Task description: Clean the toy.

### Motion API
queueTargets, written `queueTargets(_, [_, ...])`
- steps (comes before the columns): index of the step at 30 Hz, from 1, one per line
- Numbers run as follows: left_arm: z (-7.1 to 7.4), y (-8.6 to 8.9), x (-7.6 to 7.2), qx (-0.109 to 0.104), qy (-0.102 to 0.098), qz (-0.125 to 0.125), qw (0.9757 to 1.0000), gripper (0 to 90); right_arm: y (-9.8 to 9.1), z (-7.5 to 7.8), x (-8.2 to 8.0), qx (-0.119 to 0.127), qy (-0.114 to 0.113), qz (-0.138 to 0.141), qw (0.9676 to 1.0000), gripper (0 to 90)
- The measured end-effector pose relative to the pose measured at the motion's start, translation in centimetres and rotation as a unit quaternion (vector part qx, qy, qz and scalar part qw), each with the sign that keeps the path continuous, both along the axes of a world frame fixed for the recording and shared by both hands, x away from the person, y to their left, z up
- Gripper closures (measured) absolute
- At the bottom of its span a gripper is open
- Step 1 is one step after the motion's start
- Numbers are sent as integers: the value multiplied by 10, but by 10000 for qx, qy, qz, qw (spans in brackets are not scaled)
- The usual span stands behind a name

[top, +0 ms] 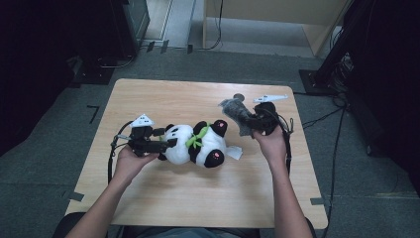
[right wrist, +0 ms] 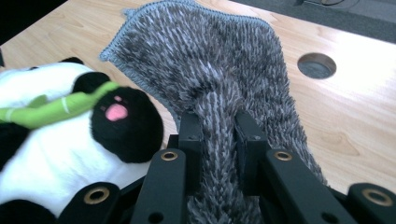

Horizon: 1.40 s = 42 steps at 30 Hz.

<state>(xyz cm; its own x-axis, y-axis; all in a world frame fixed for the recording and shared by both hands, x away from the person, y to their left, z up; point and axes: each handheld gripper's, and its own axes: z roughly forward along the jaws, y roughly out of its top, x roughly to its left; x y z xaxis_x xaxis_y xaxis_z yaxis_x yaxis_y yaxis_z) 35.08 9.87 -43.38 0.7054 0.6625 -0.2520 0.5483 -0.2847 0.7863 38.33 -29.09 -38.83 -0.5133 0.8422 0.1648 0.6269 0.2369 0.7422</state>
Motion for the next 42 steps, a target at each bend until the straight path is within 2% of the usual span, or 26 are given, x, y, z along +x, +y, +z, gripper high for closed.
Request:
queueTargets(3, [-4,4,-4,55,83,-19,9999,262,5,5,0,-14,-28,69,10000,773])
queueTargets(5, [-6,7,-8,-14,59,-52,10000,263,12,11,-1,-34,-70,163,9998,773])
queueTargets(6, [-7,8,-9,-39,125,-107,9999,263,15,13,-1,-51,-93,200,9997,772])
queueTargets(9, [-10,9,-11,60,2,-110,9999,264,27,21,0,-153,-301,437,9985,770])
queueTargets(14, [-15,10,-19,28,-109,-100,9999,264,38,21,3,-133,-192,630,9977,771])
queueTargets(17, [-22,7,-22,141,-206,-57,9997,249,48,25,5,-51,-183,759,9969,769])
queueTargets(18, [-25,6,-22,201,-193,-45,9996,233,58,29,6,-83,-250,881,9958,769])
queueTargets(20, [-29,3,-20,292,-174,23,9994,214,63,31,6,-64,-270,953,9951,770])
queueTargets(23, [-32,1,-19,237,-239,71,9994,179,86,33,7,79,-247,1336,9907,768])
queueTargets(24, [-33,1,-17,186,-251,81,9995,162,86,33,7,79,-247,1336,9907,768])
queueTargets(25, [-34,1,-15,146,-200,82,9997,162,93,32,8,138,-211,1455,9890,768])
queueTargets(26, [-36,1,-13,70,-62,100,9999,139,99,31,8,186,-165,1544,9877,768])
queueTargets(27, [-39,2,-10,-9,69,73,9999,120,109,26,10,258,-77,1702,9850,769])
queueTargets(29, [-42,3,-7,-118,185,2,9998,108,112,24,12,262,-46,1740,9844,768])
queueTargets(31, [-45,4,-5,-147,112,-64,9998,90,119,16,15,241,78,1804,9833,768])
queueTargets(34, [-48,3,-5,-68,-67,-177,9998,61,128,2,18,248,276,1892,9812,763])
queueTargets(36, [-51,1,-5,17,-126,-223,9997,59,132,-4,19,179,370,1947,9800,759])
queueTargets(38, [-54,1,-5,-45,-151,-249,9996,66,137,-9,20,54,416,2002,9789,752])
queueTargets(41, [-54,1,-4,-43,-215,-243,9995,156,143,-14,18,-229,335,2045,9780,703])
queueTargets(42, [-54,1,-5,-22,-223,-241,9995,238,146,-17,16,-322,195,2050,9780,642])
